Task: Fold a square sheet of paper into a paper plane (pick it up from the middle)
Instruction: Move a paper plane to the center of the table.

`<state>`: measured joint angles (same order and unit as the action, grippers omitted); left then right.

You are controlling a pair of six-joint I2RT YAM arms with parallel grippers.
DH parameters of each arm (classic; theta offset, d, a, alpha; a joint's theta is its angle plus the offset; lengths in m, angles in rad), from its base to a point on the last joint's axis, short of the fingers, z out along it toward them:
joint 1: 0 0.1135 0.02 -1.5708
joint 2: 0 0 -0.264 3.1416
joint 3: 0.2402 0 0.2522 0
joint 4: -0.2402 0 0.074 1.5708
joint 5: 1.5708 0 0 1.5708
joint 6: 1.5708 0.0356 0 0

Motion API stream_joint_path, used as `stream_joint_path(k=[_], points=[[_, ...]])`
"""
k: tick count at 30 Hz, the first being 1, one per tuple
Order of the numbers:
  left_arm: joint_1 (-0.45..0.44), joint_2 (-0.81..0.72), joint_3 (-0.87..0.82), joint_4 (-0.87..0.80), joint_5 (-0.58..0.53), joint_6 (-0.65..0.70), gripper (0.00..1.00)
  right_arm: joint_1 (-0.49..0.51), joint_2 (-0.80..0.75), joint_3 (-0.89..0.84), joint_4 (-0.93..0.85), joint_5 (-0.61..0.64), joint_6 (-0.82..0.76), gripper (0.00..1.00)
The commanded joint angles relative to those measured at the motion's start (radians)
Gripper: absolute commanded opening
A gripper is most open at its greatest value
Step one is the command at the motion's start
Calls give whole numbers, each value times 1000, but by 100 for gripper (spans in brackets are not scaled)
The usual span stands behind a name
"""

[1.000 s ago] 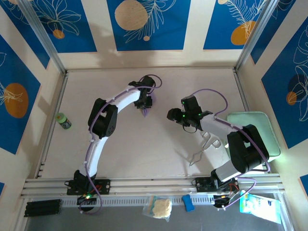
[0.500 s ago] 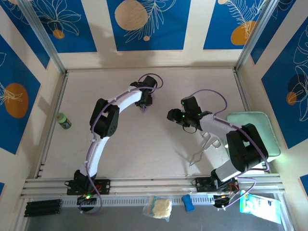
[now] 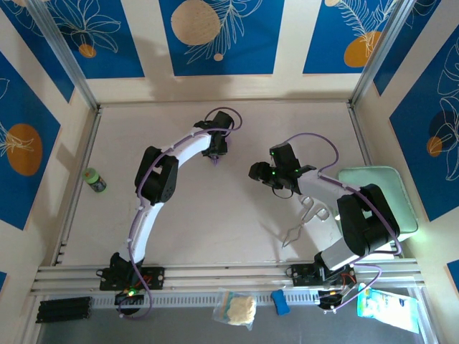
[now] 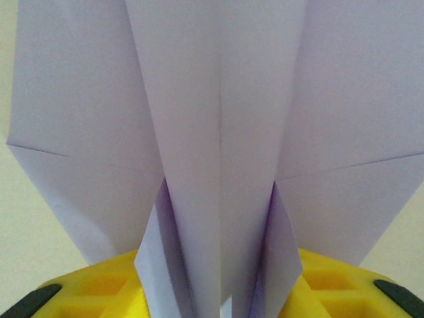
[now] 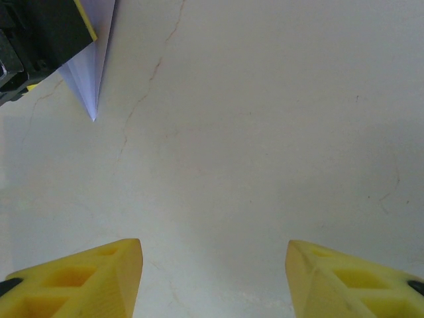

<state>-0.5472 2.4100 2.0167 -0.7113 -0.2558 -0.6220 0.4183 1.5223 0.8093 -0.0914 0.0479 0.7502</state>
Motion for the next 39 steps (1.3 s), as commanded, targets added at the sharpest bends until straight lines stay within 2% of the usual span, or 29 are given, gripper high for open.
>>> stream_joint_path(k=[1, 17, 22, 24, 28, 30, 32, 34, 39], points=[[8, 24, 22, -27, 27, -1, 42, -4, 9, 13, -9, -18, -11, 60], [8, -196, -24, -11, 12, -26, 53, -14, -23, 15, -20, -9, -8, 60], [10, -346, -123, 49, -11, -26, 54, -31, -108, 78, -110, 64, -87, 63], [12, -439, -203, 97, -43, -16, 55, -33, -149, 109, -149, 111, -143, 64], [36, -674, -439, 212, -109, 10, 64, -36, -225, 142, -180, 222, -275, 77], [55, -791, -575, 273, -162, 30, 73, -40, -255, 141, -178, 267, -330, 85], [68, -918, -734, 349, -255, 67, 87, -47, -282, 128, -165, 317, -379, 95], [85, -1025, -879, 438, -330, 116, 100, -55, -299, 109, -144, 376, -414, 99], [168, -1223, -1214, 672, -424, 297, 100, -92, -315, -23, -6, 557, -480, 99]])
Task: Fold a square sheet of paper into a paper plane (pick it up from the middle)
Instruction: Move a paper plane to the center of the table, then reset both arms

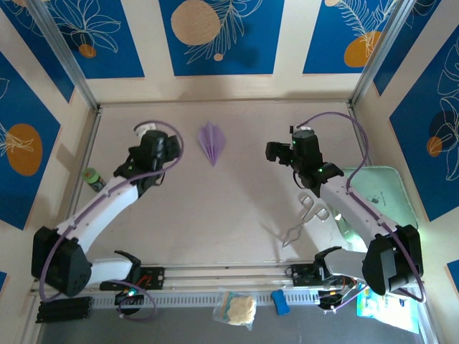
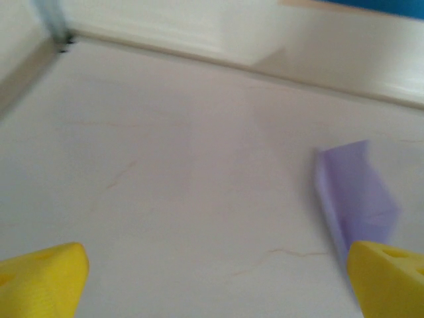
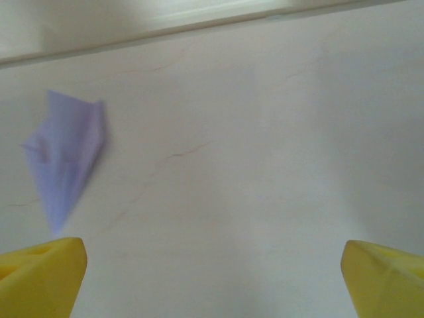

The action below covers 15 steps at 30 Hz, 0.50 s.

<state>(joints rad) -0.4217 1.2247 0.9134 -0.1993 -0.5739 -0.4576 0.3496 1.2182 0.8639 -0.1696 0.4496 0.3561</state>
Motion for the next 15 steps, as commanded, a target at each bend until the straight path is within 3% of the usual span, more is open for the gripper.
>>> stream_joint_path(k=[1, 8, 15], points=[[73, -59, -163, 189, -99, 162, 99, -40, -13, -119, 125, 170, -107, 99], [255, -51, -394, 440, 51, 312, 99, -150, 52, -322, 421, 123, -190, 99], [321, 55, -542, 858, 308, 445, 99, -192, 107, -447, 743, -15, -292, 99]])
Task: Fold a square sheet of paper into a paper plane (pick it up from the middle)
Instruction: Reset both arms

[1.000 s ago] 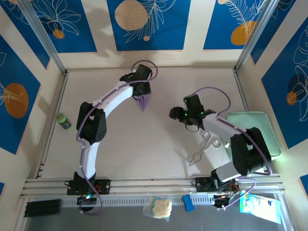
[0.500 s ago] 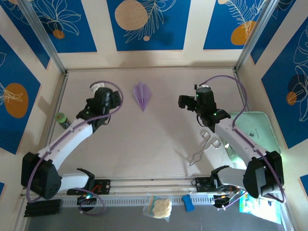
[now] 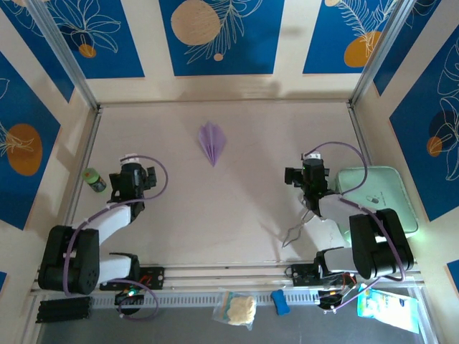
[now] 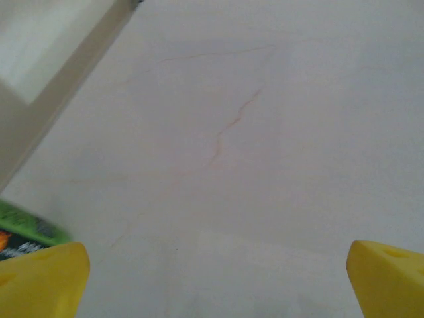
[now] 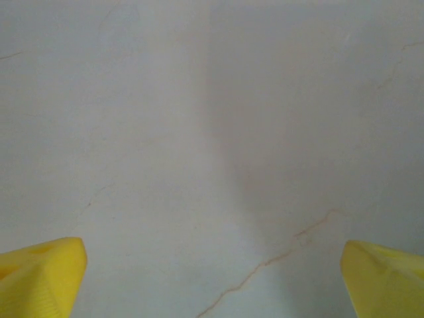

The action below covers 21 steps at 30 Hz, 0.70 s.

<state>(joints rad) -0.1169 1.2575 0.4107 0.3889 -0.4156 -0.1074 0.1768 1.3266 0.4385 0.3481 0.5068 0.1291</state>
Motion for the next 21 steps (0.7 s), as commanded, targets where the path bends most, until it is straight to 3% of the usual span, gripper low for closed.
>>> stream_joint_path(k=[1, 8, 14, 19, 21], points=[[23, 41, -61, 343, 197, 105, 99, -33, -3, -36, 262, -97, -69, 99], [48, 209, -148, 683, 330, 135, 99, -131, -1, -80, 376, -283, -50, 99], [51, 302, -120, 713, 328, 130, 99, -141, 120, -117, 567, -354, -46, 99], [48, 308, -33, 539, 280, 128, 100, -136, 196, -76, 567, -346, -52, 99], [44, 310, -45, 572, 279, 130, 99, -136, 195, -51, 513, -333, -46, 99]])
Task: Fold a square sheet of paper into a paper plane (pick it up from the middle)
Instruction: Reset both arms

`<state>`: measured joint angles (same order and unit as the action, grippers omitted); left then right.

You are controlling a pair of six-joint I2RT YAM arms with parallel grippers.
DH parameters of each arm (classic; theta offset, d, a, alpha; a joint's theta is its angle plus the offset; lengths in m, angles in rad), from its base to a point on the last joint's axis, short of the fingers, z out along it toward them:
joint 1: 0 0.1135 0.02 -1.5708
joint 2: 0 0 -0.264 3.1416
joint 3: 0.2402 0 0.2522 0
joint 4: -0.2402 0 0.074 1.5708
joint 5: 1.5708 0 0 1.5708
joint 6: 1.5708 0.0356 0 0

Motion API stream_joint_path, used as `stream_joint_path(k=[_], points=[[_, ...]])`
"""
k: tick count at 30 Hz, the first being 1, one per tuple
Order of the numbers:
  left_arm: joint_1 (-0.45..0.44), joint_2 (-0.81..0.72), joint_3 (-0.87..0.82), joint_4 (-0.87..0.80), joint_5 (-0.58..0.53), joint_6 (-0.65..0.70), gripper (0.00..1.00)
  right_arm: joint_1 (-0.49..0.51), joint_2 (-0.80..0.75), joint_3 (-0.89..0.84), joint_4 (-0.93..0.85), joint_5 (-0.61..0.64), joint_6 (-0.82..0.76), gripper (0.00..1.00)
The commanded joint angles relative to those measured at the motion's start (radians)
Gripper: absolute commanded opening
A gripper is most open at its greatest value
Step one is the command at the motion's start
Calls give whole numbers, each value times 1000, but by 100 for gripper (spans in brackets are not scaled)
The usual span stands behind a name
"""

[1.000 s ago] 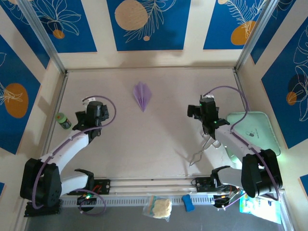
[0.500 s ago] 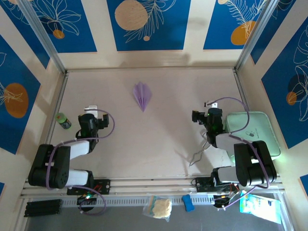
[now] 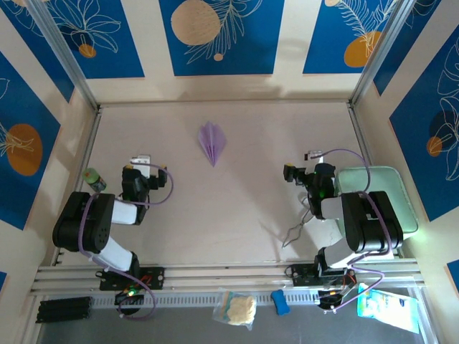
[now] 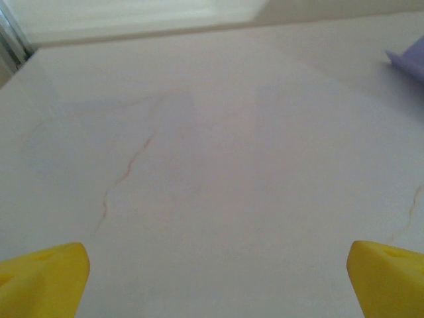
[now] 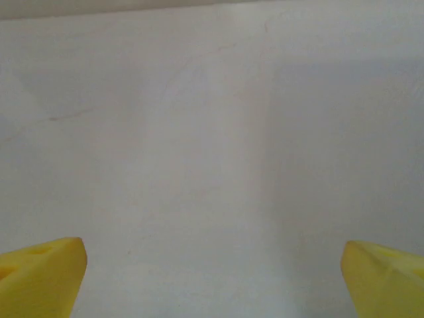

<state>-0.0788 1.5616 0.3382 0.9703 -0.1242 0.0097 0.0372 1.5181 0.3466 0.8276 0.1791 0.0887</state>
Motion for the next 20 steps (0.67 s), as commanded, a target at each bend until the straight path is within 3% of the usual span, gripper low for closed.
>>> stream_joint_path(k=[1, 20], points=[[6, 0, 26, -13, -11, 12, 99, 3, 8, 54, 14, 2, 2, 99], [7, 8, 39, -30, 9, 21, 99, -27, 5, 66, -14, -33, 25, 99]])
